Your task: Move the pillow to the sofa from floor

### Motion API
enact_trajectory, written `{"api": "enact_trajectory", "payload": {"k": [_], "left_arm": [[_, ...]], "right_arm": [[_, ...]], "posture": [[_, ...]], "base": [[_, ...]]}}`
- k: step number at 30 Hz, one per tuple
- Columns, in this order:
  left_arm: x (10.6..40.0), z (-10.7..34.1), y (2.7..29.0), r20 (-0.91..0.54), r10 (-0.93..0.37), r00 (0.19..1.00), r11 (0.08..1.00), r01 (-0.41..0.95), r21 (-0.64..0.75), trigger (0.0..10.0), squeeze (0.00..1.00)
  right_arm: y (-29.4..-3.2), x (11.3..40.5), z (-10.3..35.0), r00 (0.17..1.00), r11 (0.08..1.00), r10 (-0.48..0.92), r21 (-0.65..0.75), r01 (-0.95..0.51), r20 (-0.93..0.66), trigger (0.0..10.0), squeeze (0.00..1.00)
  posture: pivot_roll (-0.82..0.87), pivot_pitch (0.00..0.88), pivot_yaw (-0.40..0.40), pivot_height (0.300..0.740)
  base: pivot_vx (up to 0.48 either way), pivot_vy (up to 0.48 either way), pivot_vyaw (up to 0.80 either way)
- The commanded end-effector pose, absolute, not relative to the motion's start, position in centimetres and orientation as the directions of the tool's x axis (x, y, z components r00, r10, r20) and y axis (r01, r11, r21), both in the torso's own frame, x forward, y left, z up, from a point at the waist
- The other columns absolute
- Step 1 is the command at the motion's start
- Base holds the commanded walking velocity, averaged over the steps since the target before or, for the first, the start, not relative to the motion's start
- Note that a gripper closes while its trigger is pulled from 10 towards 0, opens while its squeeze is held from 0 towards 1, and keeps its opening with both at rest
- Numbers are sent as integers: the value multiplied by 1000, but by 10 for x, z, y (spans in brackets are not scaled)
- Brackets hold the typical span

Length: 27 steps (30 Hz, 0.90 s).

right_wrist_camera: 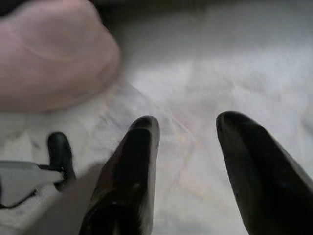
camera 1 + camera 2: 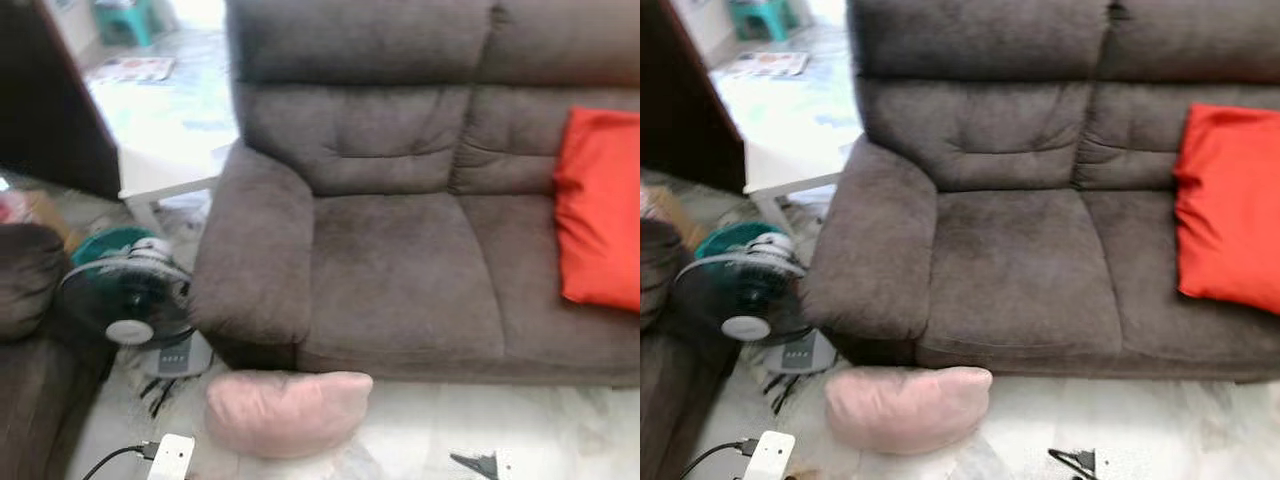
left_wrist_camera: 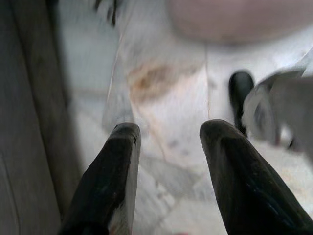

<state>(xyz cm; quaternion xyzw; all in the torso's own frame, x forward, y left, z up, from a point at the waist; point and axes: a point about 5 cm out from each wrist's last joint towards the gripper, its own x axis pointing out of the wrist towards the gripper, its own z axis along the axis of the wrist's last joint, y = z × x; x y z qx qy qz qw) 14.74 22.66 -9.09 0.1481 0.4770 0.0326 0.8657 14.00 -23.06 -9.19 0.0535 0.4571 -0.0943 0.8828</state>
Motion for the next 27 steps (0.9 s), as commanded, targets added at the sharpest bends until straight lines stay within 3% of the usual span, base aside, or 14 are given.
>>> {"api": "enact_trajectory", "payload": {"k": [1, 8, 12, 18, 27], "left_arm": [[144, -92, 228, -826, 201, 526, 953, 91, 289, 10000, 0], [143, -92, 229, -827, 201, 525, 952, 93, 290, 10000, 0], [143, -92, 229, -827, 200, 525, 952, 93, 290, 10000, 0], [143, -93, 228, -827, 201, 525, 953, 92, 290, 10000, 0], [146, -92, 225, -820, 198, 537, 953, 92, 290, 10000, 0]], "right_arm": [[-231, 129, -96, 538, 970, -121, 17, 244, -834, 10000, 0], [-230, 123, -97, 534, 969, -121, 18, 247, -837, 10000, 0], [-237, 118, -97, 529, 976, -122, -4, 219, -840, 10000, 0], [-240, 123, -95, 534, 974, -122, 2, 224, -836, 10000, 0], [-236, 126, -95, 538, 970, -119, 19, 244, -834, 10000, 0]], "posture": [[111, 55, -5, 740], [113, 54, -3, 740], [114, 54, -3, 740], [115, 56, -4, 740], [115, 59, -5, 740]], "base": [[0, 0, 0], [0, 0, 0], [270, 0, 0], [298, 0, 730], [307, 0, 0]]}}
